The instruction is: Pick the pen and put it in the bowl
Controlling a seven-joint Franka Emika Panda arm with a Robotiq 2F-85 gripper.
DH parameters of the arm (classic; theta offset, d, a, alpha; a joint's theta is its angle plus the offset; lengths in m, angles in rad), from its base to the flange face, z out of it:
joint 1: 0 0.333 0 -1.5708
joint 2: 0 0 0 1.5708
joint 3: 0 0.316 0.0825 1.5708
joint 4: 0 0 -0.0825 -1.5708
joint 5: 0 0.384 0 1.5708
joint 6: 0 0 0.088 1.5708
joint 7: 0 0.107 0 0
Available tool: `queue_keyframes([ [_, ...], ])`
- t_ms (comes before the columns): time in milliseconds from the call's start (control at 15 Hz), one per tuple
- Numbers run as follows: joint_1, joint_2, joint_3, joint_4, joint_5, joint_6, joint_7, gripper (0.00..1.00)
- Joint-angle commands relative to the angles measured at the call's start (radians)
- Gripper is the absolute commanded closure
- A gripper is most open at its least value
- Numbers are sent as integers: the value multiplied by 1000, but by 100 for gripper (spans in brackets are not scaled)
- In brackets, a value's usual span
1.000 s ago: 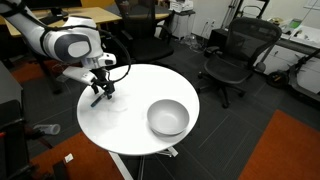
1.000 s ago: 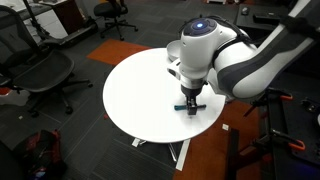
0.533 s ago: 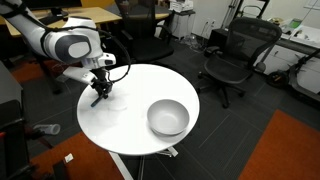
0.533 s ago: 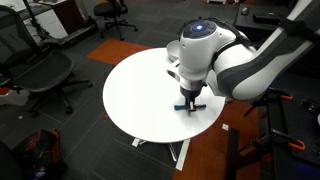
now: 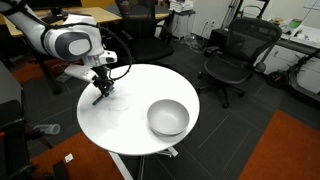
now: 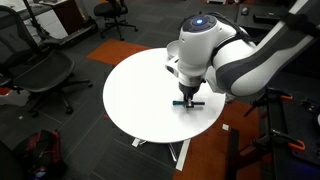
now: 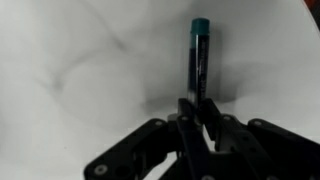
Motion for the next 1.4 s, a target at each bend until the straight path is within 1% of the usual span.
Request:
queue_keyframes([
  [0, 14, -139, -36, -43, 17, -59, 37, 95],
  [267, 14, -255, -89, -36, -21, -120, 100, 95],
  [600, -16, -323, -143, 23, -70, -203, 224, 95],
  [1000, -59, -300, -204, 142, -160, -279, 413, 95],
  [1333, -90, -258, -240, 244, -203, -361, 530, 95],
])
